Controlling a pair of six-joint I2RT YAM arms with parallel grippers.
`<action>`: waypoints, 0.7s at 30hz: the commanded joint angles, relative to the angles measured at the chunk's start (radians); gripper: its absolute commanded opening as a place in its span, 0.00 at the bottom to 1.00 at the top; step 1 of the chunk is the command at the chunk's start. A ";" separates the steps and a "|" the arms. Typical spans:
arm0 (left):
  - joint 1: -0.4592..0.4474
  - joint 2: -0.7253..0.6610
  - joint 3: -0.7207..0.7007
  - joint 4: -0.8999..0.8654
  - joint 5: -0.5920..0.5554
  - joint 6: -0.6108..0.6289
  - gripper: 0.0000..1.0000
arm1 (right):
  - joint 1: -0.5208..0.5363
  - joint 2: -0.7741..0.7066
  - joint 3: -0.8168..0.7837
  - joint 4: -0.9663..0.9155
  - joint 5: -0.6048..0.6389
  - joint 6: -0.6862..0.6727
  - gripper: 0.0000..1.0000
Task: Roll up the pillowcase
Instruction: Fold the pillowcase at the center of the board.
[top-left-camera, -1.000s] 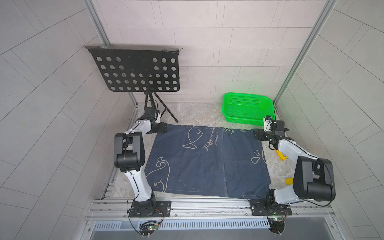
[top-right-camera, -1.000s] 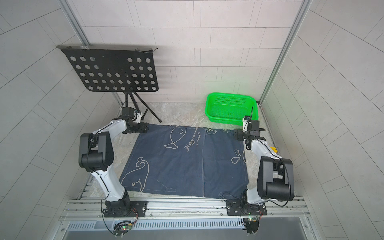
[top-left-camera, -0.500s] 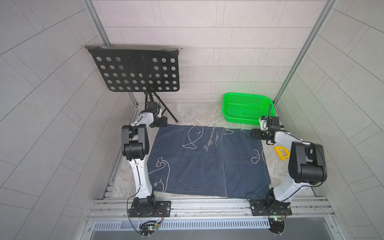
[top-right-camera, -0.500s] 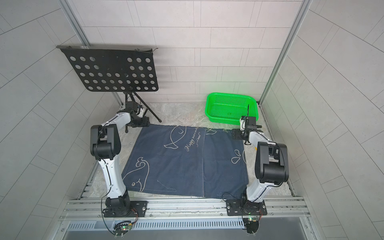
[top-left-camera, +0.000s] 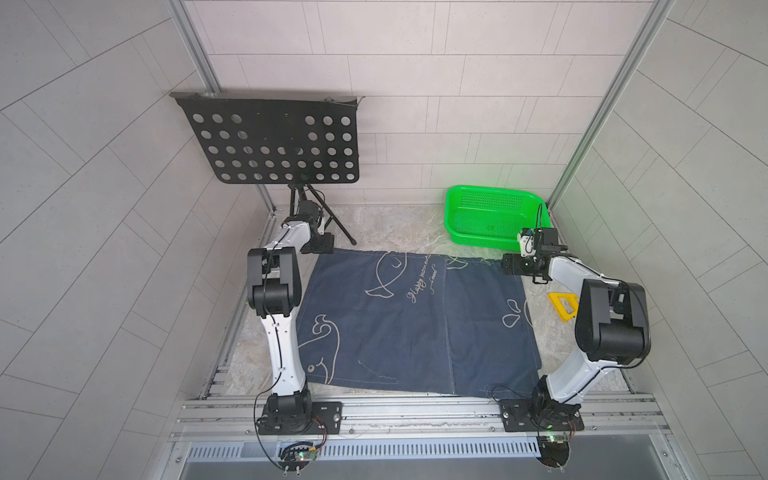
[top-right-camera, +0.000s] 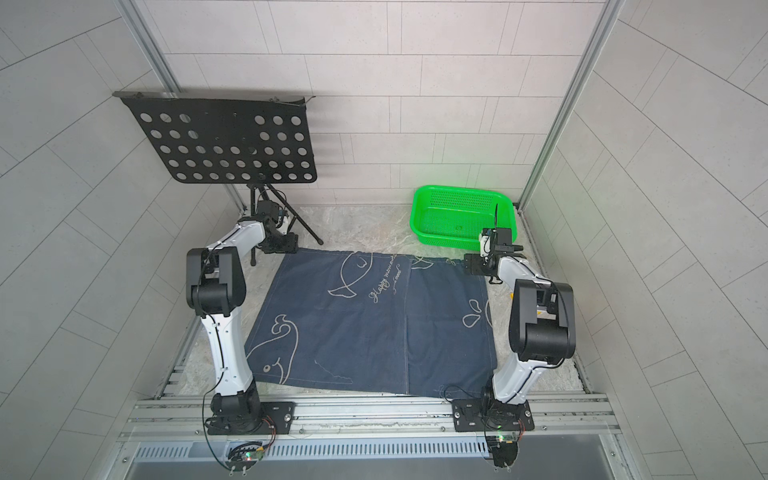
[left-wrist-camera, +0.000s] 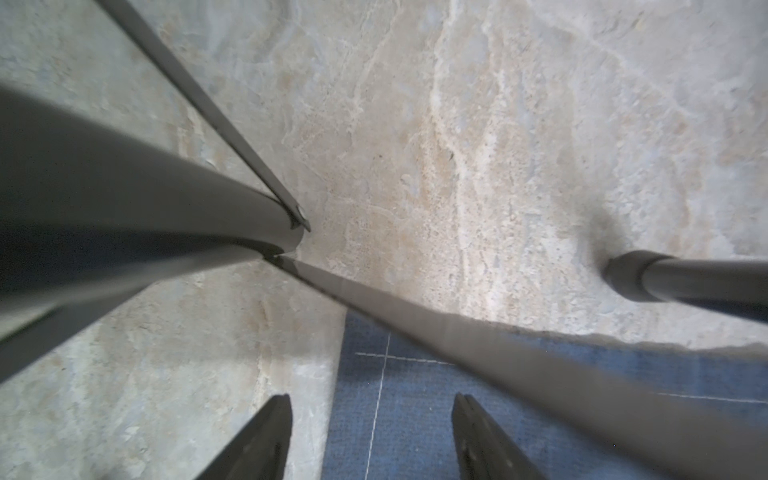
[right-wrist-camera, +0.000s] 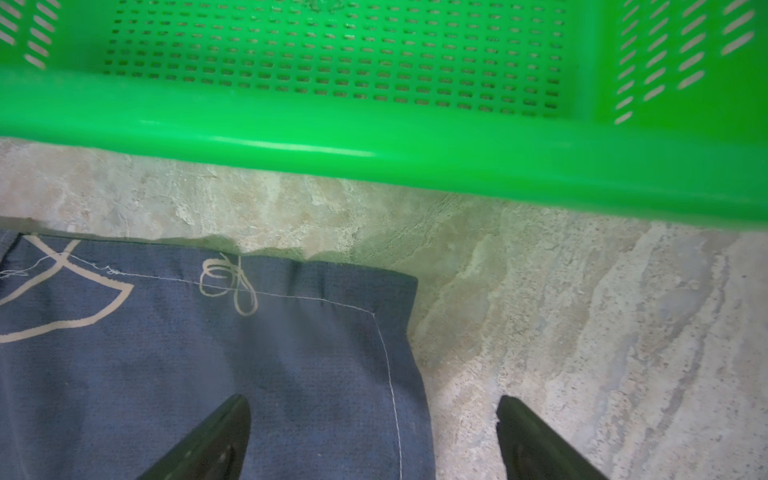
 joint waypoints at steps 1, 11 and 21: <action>-0.013 0.026 0.017 -0.064 -0.008 0.058 0.67 | -0.003 -0.001 0.008 -0.024 0.002 0.008 0.96; -0.006 0.027 -0.014 -0.099 0.090 0.122 0.67 | -0.003 -0.003 0.006 -0.032 0.010 -0.005 0.96; 0.007 0.019 -0.067 -0.116 0.137 0.040 0.67 | -0.003 -0.011 -0.001 -0.029 0.016 -0.023 0.94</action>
